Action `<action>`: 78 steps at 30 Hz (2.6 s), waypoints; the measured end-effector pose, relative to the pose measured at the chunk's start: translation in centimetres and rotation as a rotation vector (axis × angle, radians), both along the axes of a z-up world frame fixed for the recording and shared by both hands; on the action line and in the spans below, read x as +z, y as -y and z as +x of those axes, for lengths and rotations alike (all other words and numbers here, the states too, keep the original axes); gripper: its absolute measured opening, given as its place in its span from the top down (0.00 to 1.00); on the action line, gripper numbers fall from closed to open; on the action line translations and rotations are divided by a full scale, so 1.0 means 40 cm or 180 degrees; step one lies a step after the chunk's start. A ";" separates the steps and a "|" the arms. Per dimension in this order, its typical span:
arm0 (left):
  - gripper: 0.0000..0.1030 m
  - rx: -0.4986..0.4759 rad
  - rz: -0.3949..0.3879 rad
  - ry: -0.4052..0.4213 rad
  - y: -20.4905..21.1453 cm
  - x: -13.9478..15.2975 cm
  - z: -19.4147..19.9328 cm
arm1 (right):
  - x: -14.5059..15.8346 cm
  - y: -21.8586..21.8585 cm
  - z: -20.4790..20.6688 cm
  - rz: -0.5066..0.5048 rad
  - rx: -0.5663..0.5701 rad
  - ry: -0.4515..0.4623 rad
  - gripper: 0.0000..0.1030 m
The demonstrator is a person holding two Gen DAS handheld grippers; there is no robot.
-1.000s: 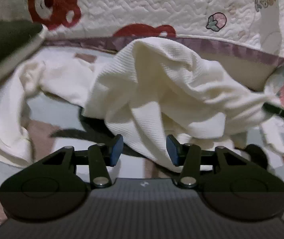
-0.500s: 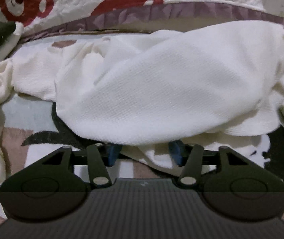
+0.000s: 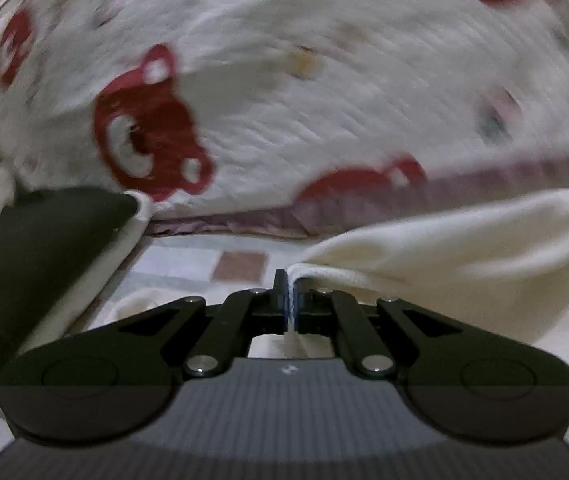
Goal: Fold clothes
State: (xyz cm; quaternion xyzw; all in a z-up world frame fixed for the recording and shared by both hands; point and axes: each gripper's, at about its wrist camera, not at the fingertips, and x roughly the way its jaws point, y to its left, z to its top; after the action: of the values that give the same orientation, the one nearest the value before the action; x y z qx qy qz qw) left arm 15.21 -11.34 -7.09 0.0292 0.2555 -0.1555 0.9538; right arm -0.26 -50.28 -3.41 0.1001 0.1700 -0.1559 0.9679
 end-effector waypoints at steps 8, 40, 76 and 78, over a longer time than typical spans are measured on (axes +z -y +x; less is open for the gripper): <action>0.97 0.0109 -0.0283 -0.0738 -0.073 -0.131 0.074 | -0.095 0.009 0.047 0.0587 0.0080 -0.0296 0.66; 0.96 -0.0424 -0.0066 -0.0564 -0.020 -0.152 0.004 | -0.200 -0.056 0.009 0.0802 0.0573 -0.0011 0.90; 0.97 -0.0967 0.0343 0.0165 -0.186 0.307 -0.249 | 0.148 -0.138 -0.399 0.0880 0.0706 0.0313 0.92; 0.97 -0.1024 0.0326 0.0038 -0.217 0.326 -0.274 | 0.142 -0.144 -0.433 0.0958 0.0701 0.0307 0.92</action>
State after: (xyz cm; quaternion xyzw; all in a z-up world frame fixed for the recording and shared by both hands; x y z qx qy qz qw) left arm 4.26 -2.66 5.95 0.1193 0.2494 -0.2927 0.9153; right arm -17.58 -44.53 2.29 0.2320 0.1548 -0.0170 0.9602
